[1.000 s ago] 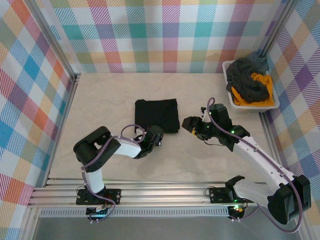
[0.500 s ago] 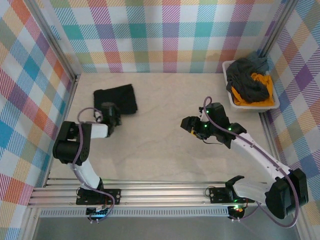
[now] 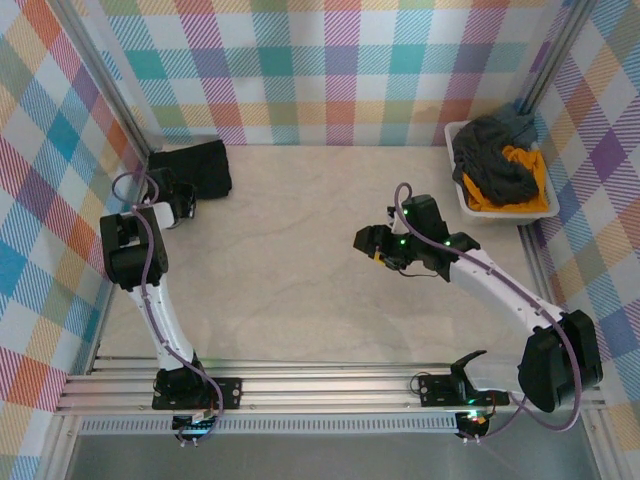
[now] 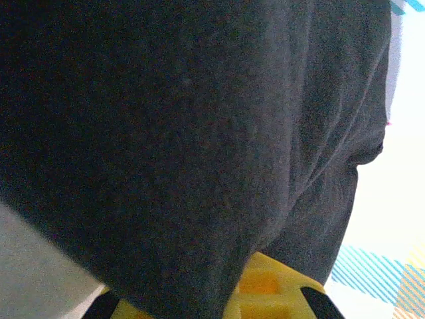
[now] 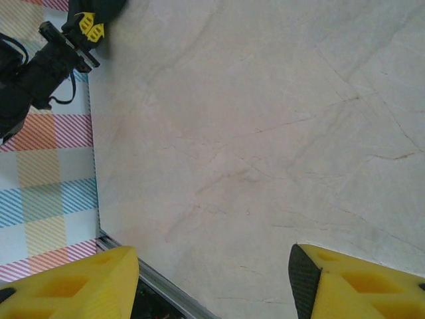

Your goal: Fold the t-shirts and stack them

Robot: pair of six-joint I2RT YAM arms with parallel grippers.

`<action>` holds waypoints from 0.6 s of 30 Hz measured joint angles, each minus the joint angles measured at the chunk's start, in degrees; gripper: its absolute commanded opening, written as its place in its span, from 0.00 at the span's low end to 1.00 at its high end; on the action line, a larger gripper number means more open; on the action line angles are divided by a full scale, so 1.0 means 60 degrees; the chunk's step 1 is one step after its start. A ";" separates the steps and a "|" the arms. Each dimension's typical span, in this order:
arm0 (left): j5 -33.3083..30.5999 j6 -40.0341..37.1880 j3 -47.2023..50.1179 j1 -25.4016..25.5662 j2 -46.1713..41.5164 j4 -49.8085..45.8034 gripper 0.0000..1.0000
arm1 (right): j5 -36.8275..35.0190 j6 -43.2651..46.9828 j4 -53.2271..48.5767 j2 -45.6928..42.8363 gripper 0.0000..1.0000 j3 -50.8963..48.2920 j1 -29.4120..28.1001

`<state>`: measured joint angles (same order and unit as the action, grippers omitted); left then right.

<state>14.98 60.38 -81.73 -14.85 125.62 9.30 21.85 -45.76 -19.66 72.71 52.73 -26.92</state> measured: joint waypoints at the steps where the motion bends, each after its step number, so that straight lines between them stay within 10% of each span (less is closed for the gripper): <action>1: 0.0022 -0.0120 -0.0186 -0.0007 0.0069 -0.0171 0.00 | 0.0025 0.0004 0.0018 0.0000 0.62 0.0000 0.0000; 5: 0.0102 -0.0605 -0.0761 -0.0062 0.0219 -0.0980 0.04 | 0.0066 0.0040 0.0033 0.0004 0.62 0.0025 0.0000; 8: 0.0098 -0.0951 -0.0965 -0.0124 0.0233 -0.1457 0.40 | 0.0106 0.0084 0.0018 0.0087 0.63 0.0109 0.0000; 11: -0.0018 -0.1286 -0.0958 -0.0273 0.0131 -0.1945 1.00 | 0.0127 0.0229 -0.0062 0.0182 0.68 0.0251 0.0058; 13: -0.0033 -0.1614 -0.0772 -0.0357 -0.0302 -0.2098 1.00 | 0.0124 0.0346 -0.0237 0.0186 1.00 0.0372 0.0197; 18: -0.0168 -0.2018 0.1453 -0.0397 -0.3570 -0.2597 1.00 | -0.0634 0.0914 -0.0991 0.0157 1.00 0.0958 0.0936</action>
<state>13.98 48.27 -73.01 -17.23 104.20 -6.28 18.04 -40.27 -25.61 73.65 58.48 -21.30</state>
